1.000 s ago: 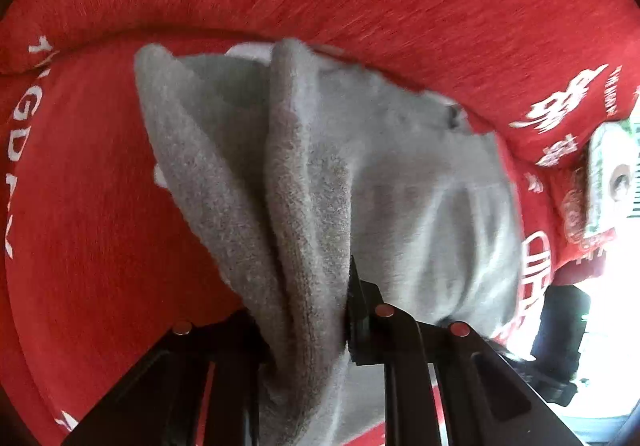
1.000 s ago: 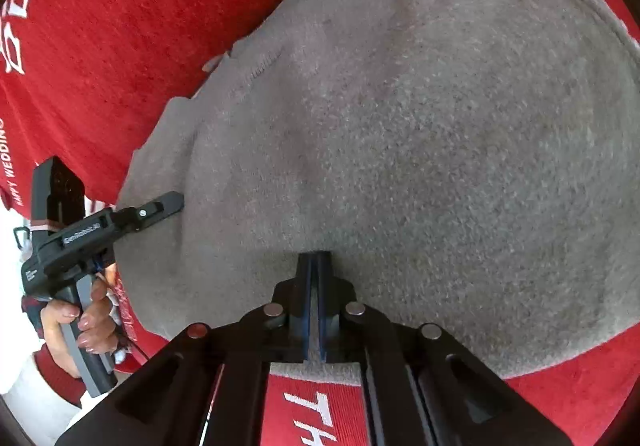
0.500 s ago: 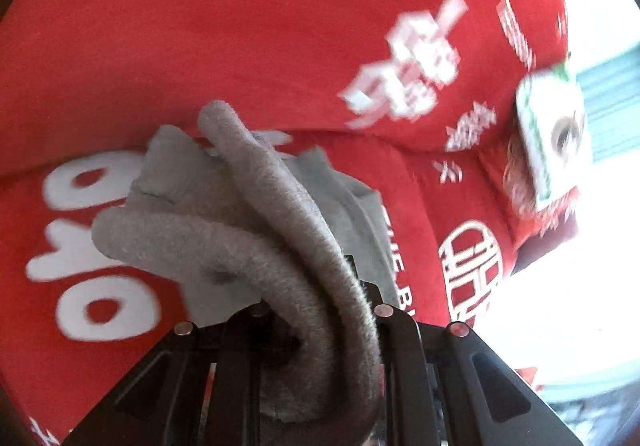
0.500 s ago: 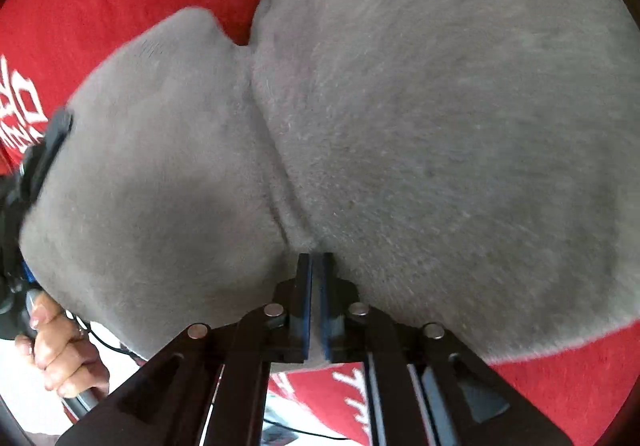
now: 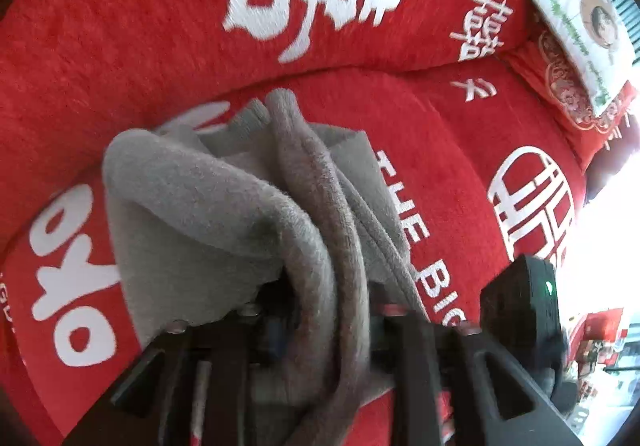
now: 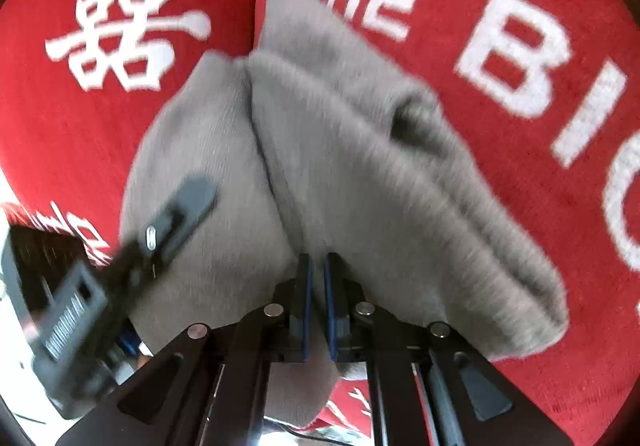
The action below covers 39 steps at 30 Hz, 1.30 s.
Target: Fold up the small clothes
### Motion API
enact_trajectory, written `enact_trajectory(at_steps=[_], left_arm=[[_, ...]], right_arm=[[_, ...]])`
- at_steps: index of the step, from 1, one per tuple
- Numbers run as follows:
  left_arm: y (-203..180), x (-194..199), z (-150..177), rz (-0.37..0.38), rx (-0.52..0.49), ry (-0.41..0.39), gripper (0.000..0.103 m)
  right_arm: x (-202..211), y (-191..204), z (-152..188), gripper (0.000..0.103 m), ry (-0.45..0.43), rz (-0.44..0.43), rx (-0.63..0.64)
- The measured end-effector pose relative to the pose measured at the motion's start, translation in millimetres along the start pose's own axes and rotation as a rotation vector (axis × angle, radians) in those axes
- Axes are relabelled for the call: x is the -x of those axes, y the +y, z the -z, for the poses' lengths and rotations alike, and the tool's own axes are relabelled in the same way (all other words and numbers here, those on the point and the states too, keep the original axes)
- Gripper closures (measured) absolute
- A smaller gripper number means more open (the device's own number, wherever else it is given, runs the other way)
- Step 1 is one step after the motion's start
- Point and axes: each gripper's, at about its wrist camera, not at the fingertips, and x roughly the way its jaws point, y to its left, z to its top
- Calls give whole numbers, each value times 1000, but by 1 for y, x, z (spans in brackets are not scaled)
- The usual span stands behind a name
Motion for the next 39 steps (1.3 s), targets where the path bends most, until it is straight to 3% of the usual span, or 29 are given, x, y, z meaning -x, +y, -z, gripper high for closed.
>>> enact_trajectory(at_steps=[1,2,3,5,10,12,19,21,23,25,27,28,29,30,32,35,37,39], left_arm=[[3,9,0,3,2,-27,40],[6,20,1,11,-1,-63,38],[8,26,1,21,-4,-84,38],[16,35,0,38,9,-90,38],[45,41,5,-7,93,-105,38],[60,34,13,-24,130,-85,38],[114,15,49,-108,264,-12,38],[121,11,58,-109,282,4,38],[122,8,66,-111,278,22,38],[121,5,70,-109,270,24,38],[119,4,71,-108,271,22,38],[119,4,70,-108,272,19,38],[118,4,70,-113,271,17,38],[117,4,69,-117,270,14,38],[113,6,68,-112,256,5,38],[102,4,69,-113,203,-5,38],[97,-2,70,-115,181,6,38],[94,-12,72,-111,176,26,38]], right_arm=[[2,-1,-3,94,-9,-18,-16],[5,-3,-6,85,-20,-34,-32],[7,-4,-10,74,-27,-51,-48],[9,-5,-16,69,-35,-76,-70],[28,-19,-28,63,-52,-180,-153],[38,-24,-32,54,-65,-238,-197],[48,-31,-26,48,-79,-324,-271],[46,-28,-28,30,-99,-388,-297],[51,-24,-30,26,-108,-421,-289],[41,-2,-38,25,-67,-350,-215],[29,23,-47,32,10,-198,-91],[27,30,-49,41,27,-144,-48],[22,43,-53,69,44,-54,18],[17,58,-57,87,62,55,102],[12,84,-60,88,85,174,244],[18,129,-54,89,90,235,482],[19,142,-57,89,94,259,550],[13,136,-68,89,99,325,536]])
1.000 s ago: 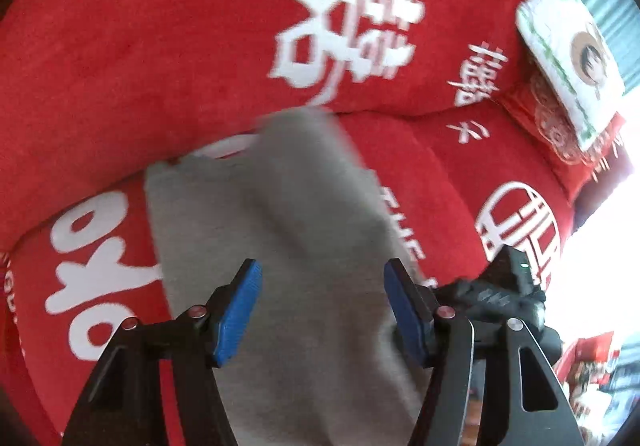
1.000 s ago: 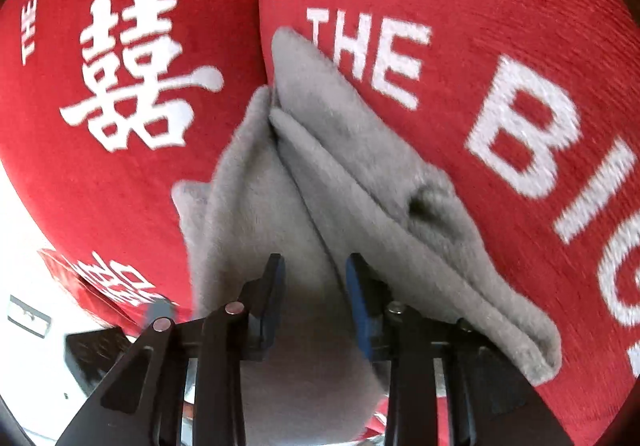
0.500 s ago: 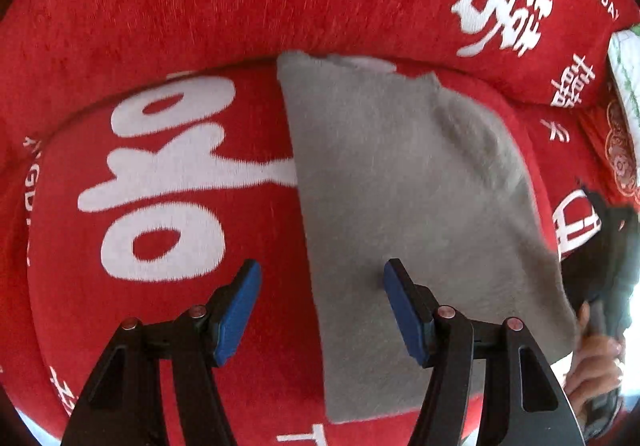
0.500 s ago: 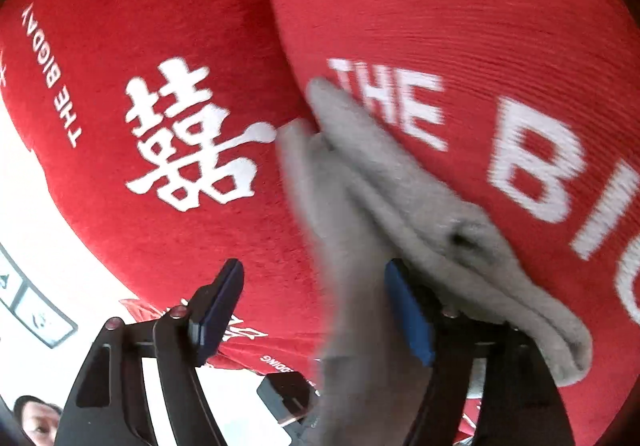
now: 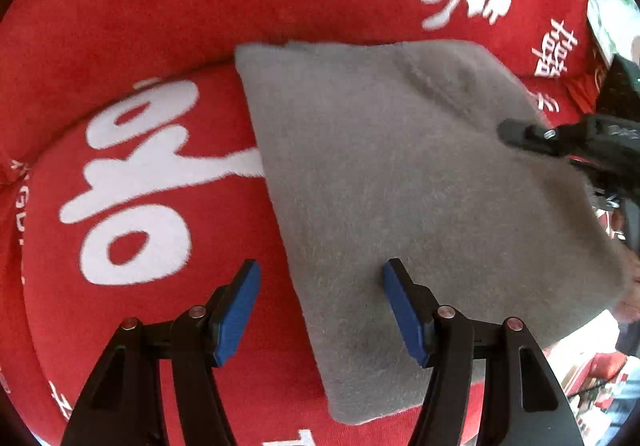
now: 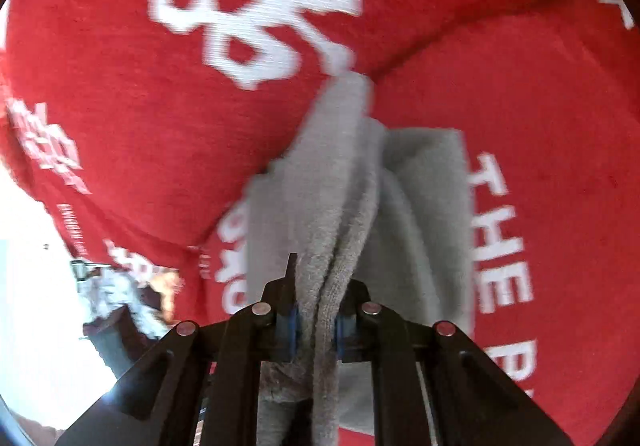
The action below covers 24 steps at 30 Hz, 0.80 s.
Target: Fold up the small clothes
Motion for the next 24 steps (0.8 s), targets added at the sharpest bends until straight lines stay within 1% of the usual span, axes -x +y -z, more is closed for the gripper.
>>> enact_trajectory(at_steps=[1,2,3,4,5,6,7,9,12,13,14,15,16,17,19,21,22,23,24], left_arm=[[-1,-2,1,2,0,8,38],[-1,-3,2,7,-1,15,38],[-1,-2,3,8,-4,17,38],[-1,0,4,6,-10,16,38],[0,2,4,6,-20,18,38],[1,4,5,7,-26,22,38],[3,8,4,9,-35,26,38],[5,13,4,6,-45,26,38],[5,23,1,26,-51,18,38],[4,26,1,39,-55,17,38],[1,28,1,55,-65,18,38],[-2,29,2,65,-77,18,38],[-7,29,3,72,-98,19,38],[-14,27,7,66,-127,24,38],[-25,14,16,43,-184,53,38],[-27,0,27,8,-213,84,38],[-26,-8,33,-4,-215,110,38],[-23,-15,39,6,-200,129,36],[-18,-15,42,24,-176,120,33]], right_arm=[[-5,-8,0,89,20,35,-9],[-11,-18,2,85,45,85,-22],[-12,-27,5,79,57,108,-44],[-8,-34,8,75,48,98,-67],[0,-38,11,64,36,113,-85],[10,-42,14,61,26,151,-93],[18,-42,17,61,18,166,-93],[37,-42,27,61,18,159,-88],[56,-36,49,61,38,96,-57],[61,-32,56,62,42,83,-45],[65,-27,63,68,46,75,-33],[67,-22,69,84,47,70,-23],[67,-18,74,91,48,66,-14],[66,-13,80,94,51,63,-4],[64,-11,89,95,50,78,23],[49,-12,92,95,71,132,39],[42,-16,94,95,84,169,43],[35,-22,95,95,99,210,43],[27,-29,98,95,117,246,40]])
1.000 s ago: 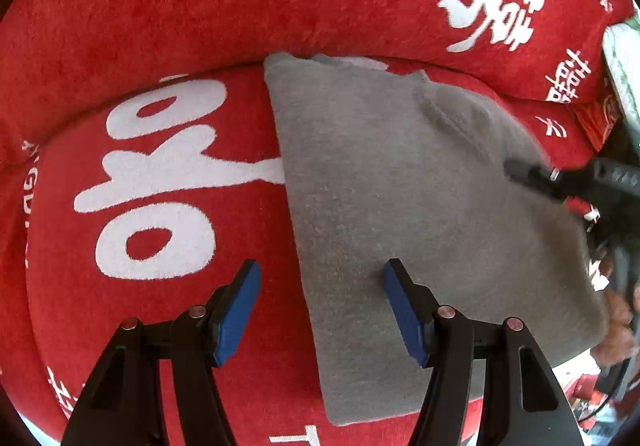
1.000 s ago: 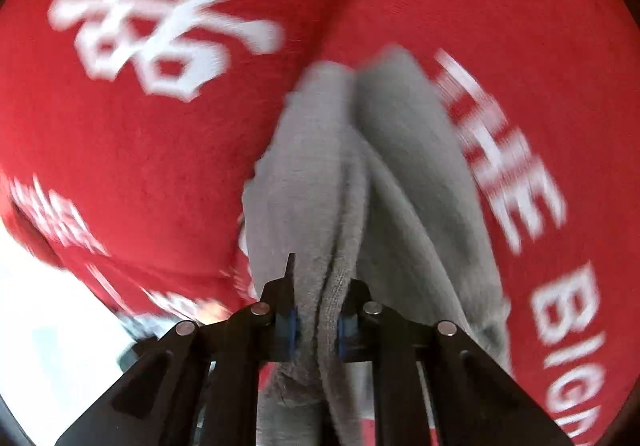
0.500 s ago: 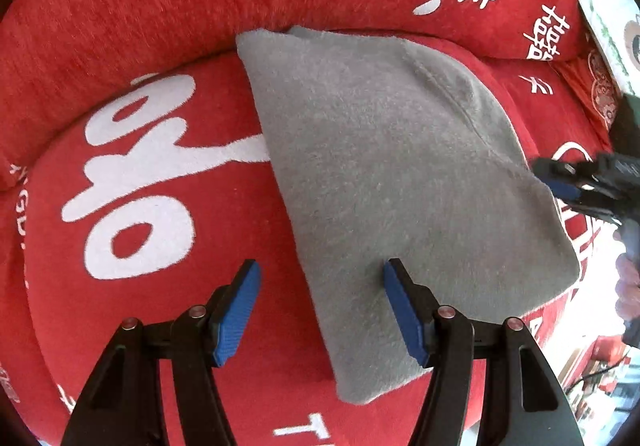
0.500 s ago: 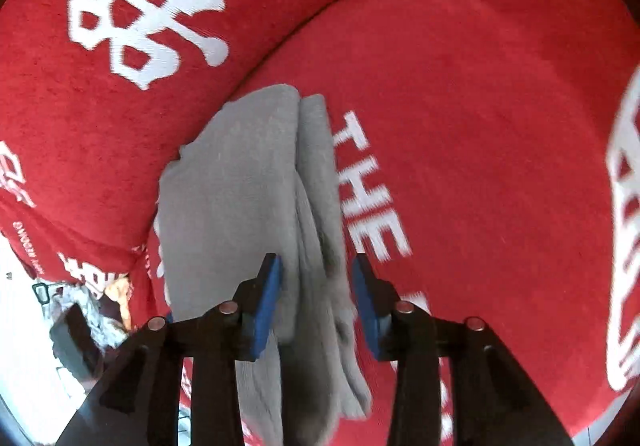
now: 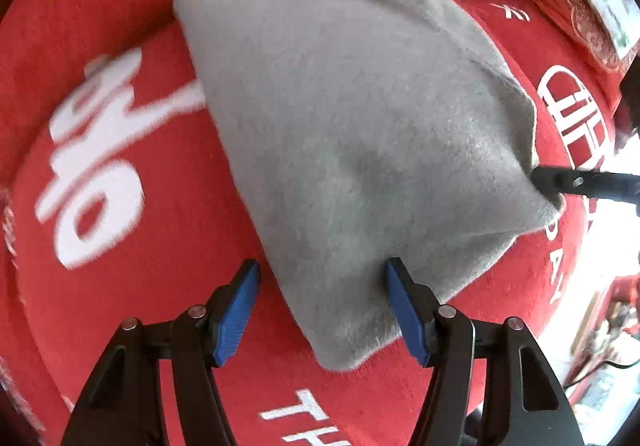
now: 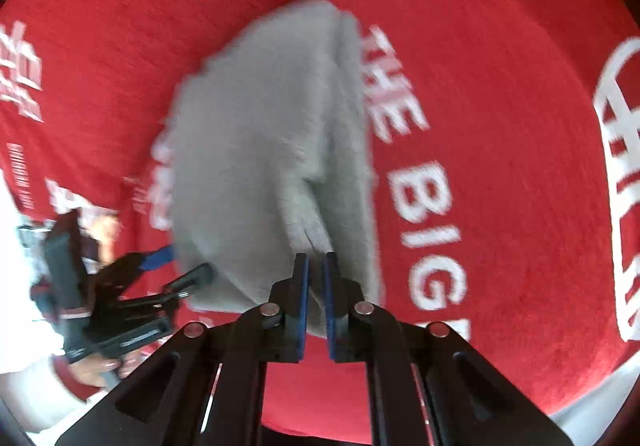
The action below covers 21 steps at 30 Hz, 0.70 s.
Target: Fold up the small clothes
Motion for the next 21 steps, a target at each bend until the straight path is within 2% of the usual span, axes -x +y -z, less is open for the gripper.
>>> enact_trajectory(at_steps=[1,4,6,8,11,13,16,18,20,21], left_arm=[[6,1,3,1,33,-4,27],[13,3,6,17,52,5,27],[14,3,7,17,44,8,27],[14,4,7,12,41,8,27],[13,3,6,10,43,6,27],[15,1,9,13,46,4,27],[12,-2,8,17,55,5,27],[14,-2,9,17,56,7,27],[15,-1,9,18,59,9,27],[18,0,10,18,59,12,27]], right_arm=[[-5,-7,3,95,10,14,-3],[1,-20,6,96,-11,-18,-49],[9,-23,7,88,-21,48,-78],[20,-27,8,86,-27,92,-114],[44,-18,6,85,-97,2,-105],[49,-4,4,85,-109,-46,-61],[36,22,-1,85,-70,-58,28],[12,32,-5,85,-24,-7,64],[-8,26,-7,86,19,23,41],[-18,17,-7,95,33,35,13]])
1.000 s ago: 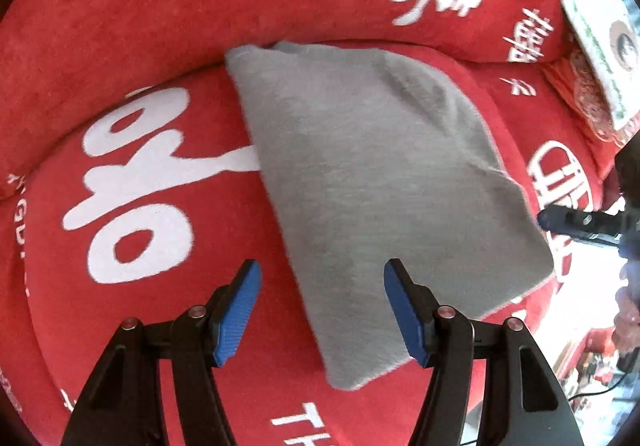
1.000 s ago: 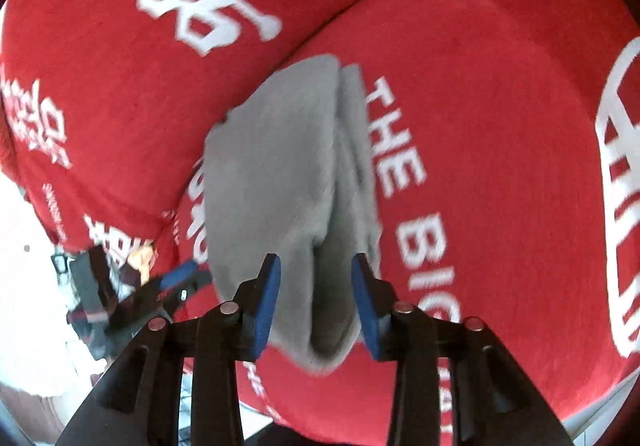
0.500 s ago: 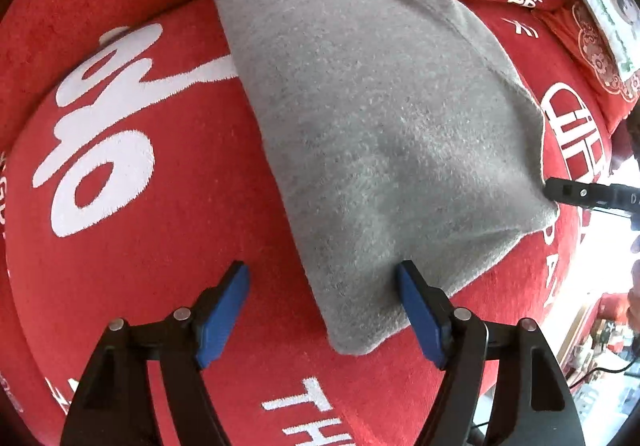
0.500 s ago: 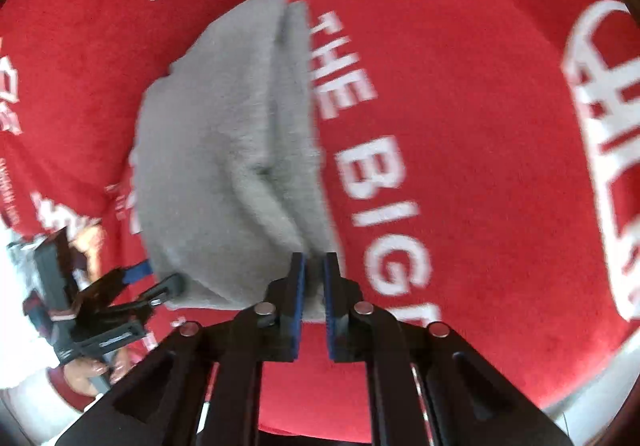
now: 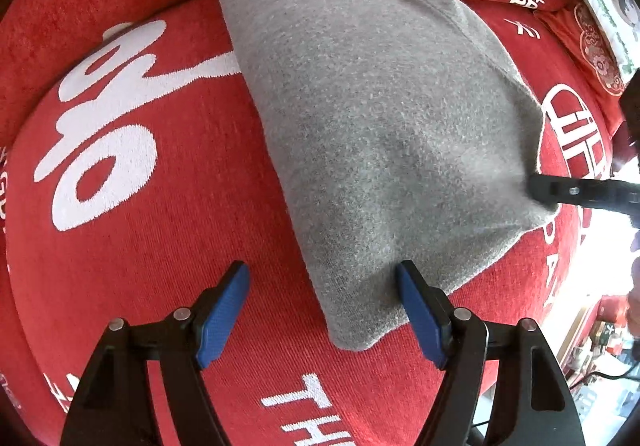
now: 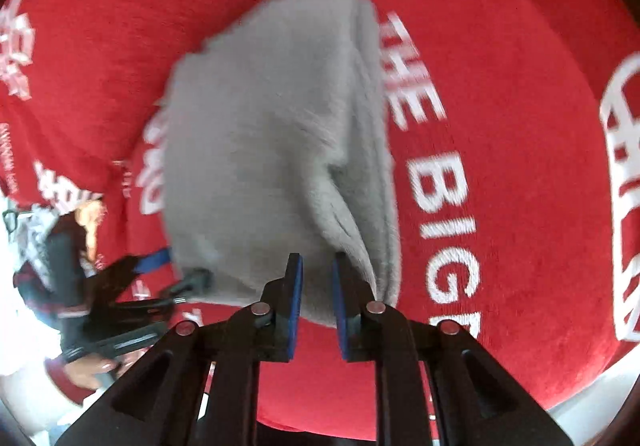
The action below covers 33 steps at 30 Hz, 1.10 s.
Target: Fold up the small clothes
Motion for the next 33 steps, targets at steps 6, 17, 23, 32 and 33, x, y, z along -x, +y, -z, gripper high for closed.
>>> enact_trajectory(at_steps=[6,17,23,32,33], left_arm=[[0,1,-1,-2,7,10,27],[-3,10,-13,-25,33,22,27],[12,29,-28,-7,116,-33,27],[27,36,-57,-45,223,-81,0],[26,37,-59,-45,226,-84,0]], right_arm=[[14,-31,10,98,-39,-53,-138],[56,-32,-5,61,-97,2,-146],[55,-31,-41,61,-125,-111,-181],[10,-17,-92,93,-52,-124,-149],[13,-12,-93,94,-56,-109,-119]])
